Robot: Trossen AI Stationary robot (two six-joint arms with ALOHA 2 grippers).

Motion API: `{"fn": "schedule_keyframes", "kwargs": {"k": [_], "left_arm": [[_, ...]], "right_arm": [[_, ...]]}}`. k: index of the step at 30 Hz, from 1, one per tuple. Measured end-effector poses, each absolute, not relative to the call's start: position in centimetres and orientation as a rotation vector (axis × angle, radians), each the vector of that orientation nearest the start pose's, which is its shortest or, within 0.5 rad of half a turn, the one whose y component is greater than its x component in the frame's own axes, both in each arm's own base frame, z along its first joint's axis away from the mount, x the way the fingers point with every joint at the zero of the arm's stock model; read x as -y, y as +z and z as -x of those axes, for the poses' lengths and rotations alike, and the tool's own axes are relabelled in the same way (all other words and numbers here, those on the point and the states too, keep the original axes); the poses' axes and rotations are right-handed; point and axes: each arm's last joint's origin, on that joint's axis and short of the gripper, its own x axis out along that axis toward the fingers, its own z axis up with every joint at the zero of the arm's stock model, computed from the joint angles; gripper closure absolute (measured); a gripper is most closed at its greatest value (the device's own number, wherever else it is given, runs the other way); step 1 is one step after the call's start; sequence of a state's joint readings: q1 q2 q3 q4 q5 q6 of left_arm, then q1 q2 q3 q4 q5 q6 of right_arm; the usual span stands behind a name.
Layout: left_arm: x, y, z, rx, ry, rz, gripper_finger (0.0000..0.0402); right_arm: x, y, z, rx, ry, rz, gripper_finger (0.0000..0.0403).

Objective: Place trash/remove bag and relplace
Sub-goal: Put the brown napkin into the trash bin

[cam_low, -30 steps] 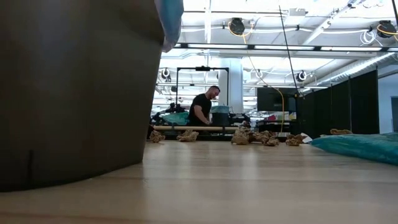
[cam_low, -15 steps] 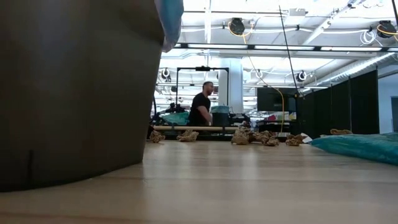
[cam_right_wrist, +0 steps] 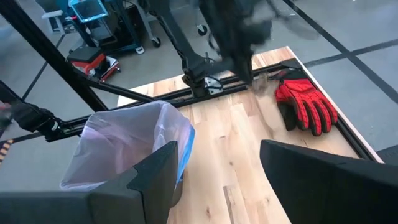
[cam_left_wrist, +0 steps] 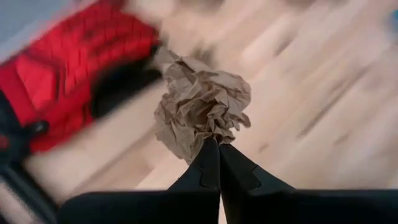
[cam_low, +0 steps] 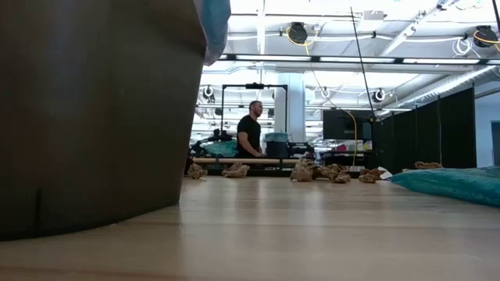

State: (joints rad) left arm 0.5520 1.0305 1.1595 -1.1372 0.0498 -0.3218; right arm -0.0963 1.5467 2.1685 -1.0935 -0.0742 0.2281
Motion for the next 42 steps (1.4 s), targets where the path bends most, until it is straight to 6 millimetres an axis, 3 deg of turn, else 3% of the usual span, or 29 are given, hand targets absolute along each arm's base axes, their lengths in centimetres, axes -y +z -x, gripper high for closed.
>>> {"fn": "schedule_keyframes", "kwargs": {"k": [4,9,15,23,27,30,38,42], "left_arm": [[-6.6,39.1,-12.7,-0.725,0.566,0.617,0.0401],[-4.1,44.8,-11.0,-0.506,0.385,0.631,0.0401],[-1.9,47.7,-11.0,-0.475,0.130,0.675,0.0401],[1.4,47.1,-16.7,-0.596,-0.225,0.585,0.0401],[4.0,45.8,-19.8,-0.711,-0.394,0.552,0.0401],[5.7,44.7,-21.0,-0.813,-0.478,0.539,0.0401],[7.5,42.0,-23.0,-1.031,-0.419,0.550,0.0398],[7.7,41.1,-23.7,-1.093,-0.368,0.560,0.0372]], "right_arm": [[2.3,51.7,-26.4,-0.444,-0.071,-0.255,0.0181],[2.4,51.8,-26.4,-0.435,-0.069,-0.243,0.0181],[2.3,51.8,-26.4,-0.438,-0.066,-0.232,0.0181],[2.3,51.7,-26.4,-0.439,-0.065,-0.231,0.0181],[2.3,51.7,-26.4,-0.439,-0.065,-0.231,0.0181],[2.3,51.7,-26.4,-0.440,-0.065,-0.231,0.0181],[2.3,51.7,-26.4,-0.450,-0.057,-0.216,0.0181],[2.3,51.7,-26.4,-0.450,-0.054,-0.205,0.0181]]}}
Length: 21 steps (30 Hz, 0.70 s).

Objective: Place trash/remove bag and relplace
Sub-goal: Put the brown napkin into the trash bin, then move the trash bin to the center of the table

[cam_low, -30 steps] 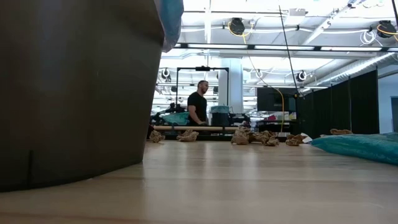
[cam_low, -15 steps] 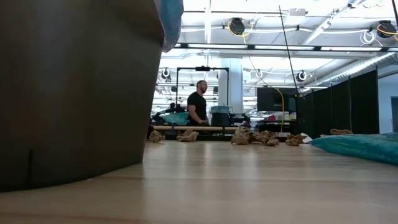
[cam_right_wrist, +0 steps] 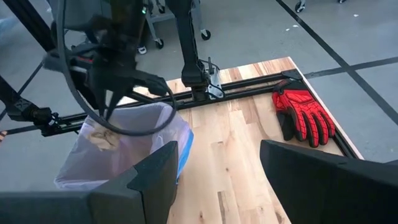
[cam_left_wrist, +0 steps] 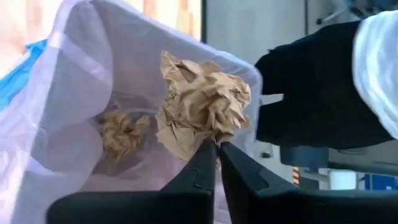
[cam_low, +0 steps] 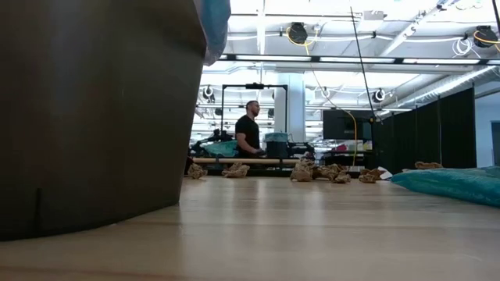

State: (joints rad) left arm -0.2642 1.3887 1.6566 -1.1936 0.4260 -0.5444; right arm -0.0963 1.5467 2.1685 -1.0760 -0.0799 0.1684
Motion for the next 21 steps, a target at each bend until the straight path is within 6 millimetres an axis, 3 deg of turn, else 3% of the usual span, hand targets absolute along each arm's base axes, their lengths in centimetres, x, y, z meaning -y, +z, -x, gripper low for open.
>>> {"fn": "schedule_keyframes", "kwargs": {"k": [7,12,16,21], "left_arm": [[7.6,40.5,-24.3,-1.116,-0.242,0.618,0.0310],[7.6,40.4,-24.1,-1.161,-0.194,0.702,0.0299],[8.4,40.4,-23.6,-1.242,-0.231,0.807,0.0323],[9.8,40.2,-23.3,-1.264,-0.215,0.769,0.0385]], "right_arm": [[2.3,51.4,-26.2,-0.483,-0.042,-0.209,0.0181],[2.2,51.4,-26.2,-0.487,-0.027,-0.213,0.0181],[2.2,51.3,-26.2,-0.490,-0.020,-0.187,0.0181],[2.2,51.0,-26.0,-0.530,-0.017,-0.165,0.0181]]}}
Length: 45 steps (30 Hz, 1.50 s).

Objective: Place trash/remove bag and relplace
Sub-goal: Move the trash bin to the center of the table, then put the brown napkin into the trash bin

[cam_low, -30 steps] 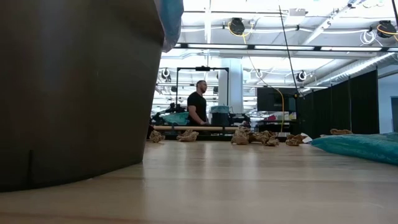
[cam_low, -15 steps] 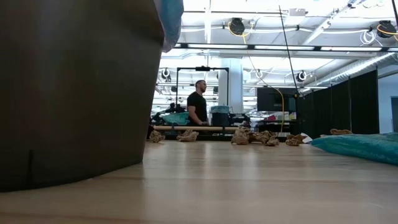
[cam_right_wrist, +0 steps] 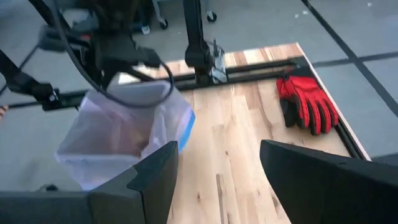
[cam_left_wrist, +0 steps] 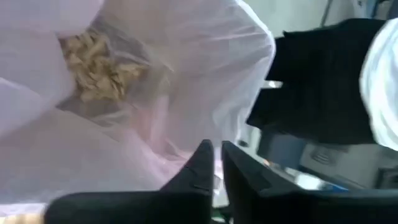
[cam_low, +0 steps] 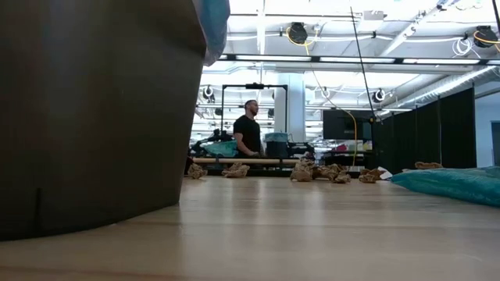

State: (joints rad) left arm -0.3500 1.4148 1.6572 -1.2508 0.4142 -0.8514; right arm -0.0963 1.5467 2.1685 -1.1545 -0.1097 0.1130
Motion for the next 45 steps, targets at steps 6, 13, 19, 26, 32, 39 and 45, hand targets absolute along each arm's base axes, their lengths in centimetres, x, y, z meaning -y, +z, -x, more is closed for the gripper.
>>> {"fn": "schedule_keyframes", "kwargs": {"k": [6,13,19,26,32,39,45], "left_arm": [[9.7,38.4,-25.5,-1.267,-0.129,0.658,0.0399],[8.6,35.4,-28.0,-1.376,-0.052,0.541,0.0400],[6.1,35.1,-29.3,-1.291,0.060,0.490,0.0401],[3.0,35.6,-30.5,-1.149,0.133,0.483,0.0401],[0.3,35.7,-30.8,-1.105,0.194,0.436,0.0401],[-2.1,38.1,-30.5,-0.995,0.219,0.470,0.0401],[-3.0,43.3,-28.0,-0.857,0.272,0.435,0.0401]], "right_arm": [[2.2,50.6,-25.8,-0.572,-0.013,-0.145,0.0181],[2.2,50.6,-25.8,-0.579,-0.018,-0.140,0.0201],[2.2,50.5,-25.7,-0.585,-0.018,-0.141,0.0222],[2.2,50.5,-25.7,-0.584,-0.019,-0.140,0.0234],[2.2,50.5,-25.7,-0.584,-0.020,-0.140,0.0234],[2.2,50.6,-25.7,-0.583,-0.021,-0.140,0.0234],[2.2,50.7,-25.5,-0.578,-0.016,-0.122,0.0234]]}}
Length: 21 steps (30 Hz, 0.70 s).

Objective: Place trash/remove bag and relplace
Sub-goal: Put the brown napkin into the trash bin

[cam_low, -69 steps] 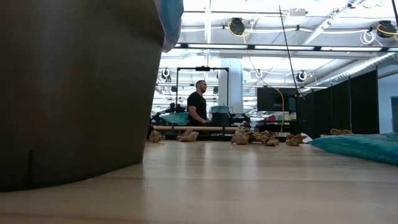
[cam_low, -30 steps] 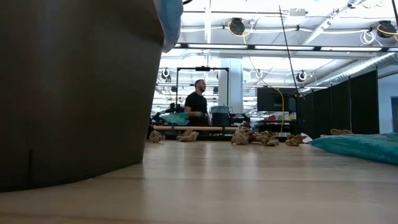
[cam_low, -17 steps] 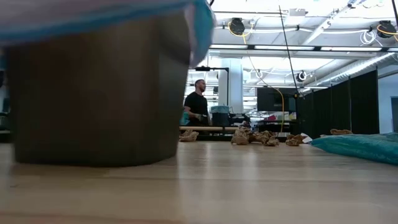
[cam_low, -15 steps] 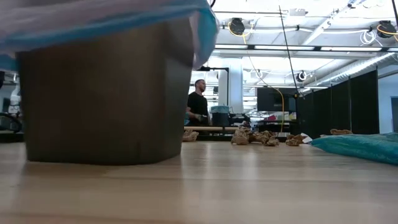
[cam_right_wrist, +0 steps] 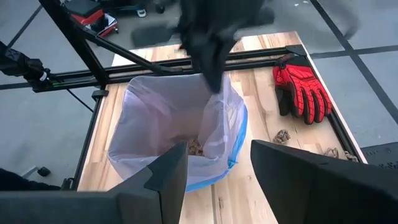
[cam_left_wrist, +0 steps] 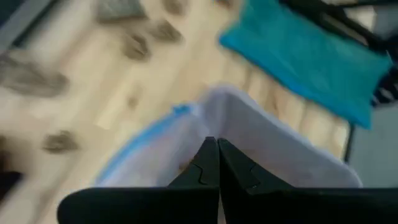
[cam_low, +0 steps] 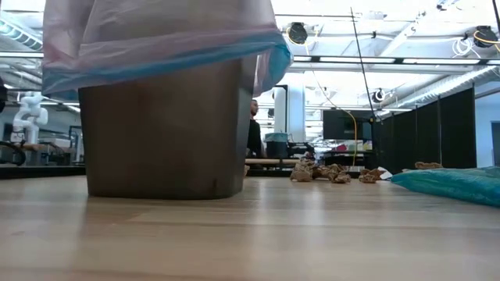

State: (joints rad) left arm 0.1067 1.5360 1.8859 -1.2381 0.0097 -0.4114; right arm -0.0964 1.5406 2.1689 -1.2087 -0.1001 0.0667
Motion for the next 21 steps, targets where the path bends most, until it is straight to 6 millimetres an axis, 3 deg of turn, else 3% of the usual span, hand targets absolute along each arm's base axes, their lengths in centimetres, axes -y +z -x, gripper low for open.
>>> {"fn": "schedule_keyframes", "kwargs": {"k": [3,7,11,21], "left_arm": [[-4.2,44.4,-27.0,-0.829,0.348,0.437,0.0401],[-7.1,43.9,-25.5,-0.906,0.469,0.439,0.0401],[-10.9,42.1,-24.8,-0.987,0.517,0.414,0.0401],[-17.9,37.1,-22.5,-1.016,0.329,0.453,0.0402]], "right_arm": [[2.2,50.8,-25.4,-0.573,-0.016,-0.118,0.0234],[2.8,51.0,-25.5,-0.540,-0.039,-0.126,0.0234],[4.0,51.4,-25.7,-0.489,-0.095,-0.181,0.0234],[7.3,51.0,-26.0,-0.464,-0.280,-0.313,0.0234]]}}
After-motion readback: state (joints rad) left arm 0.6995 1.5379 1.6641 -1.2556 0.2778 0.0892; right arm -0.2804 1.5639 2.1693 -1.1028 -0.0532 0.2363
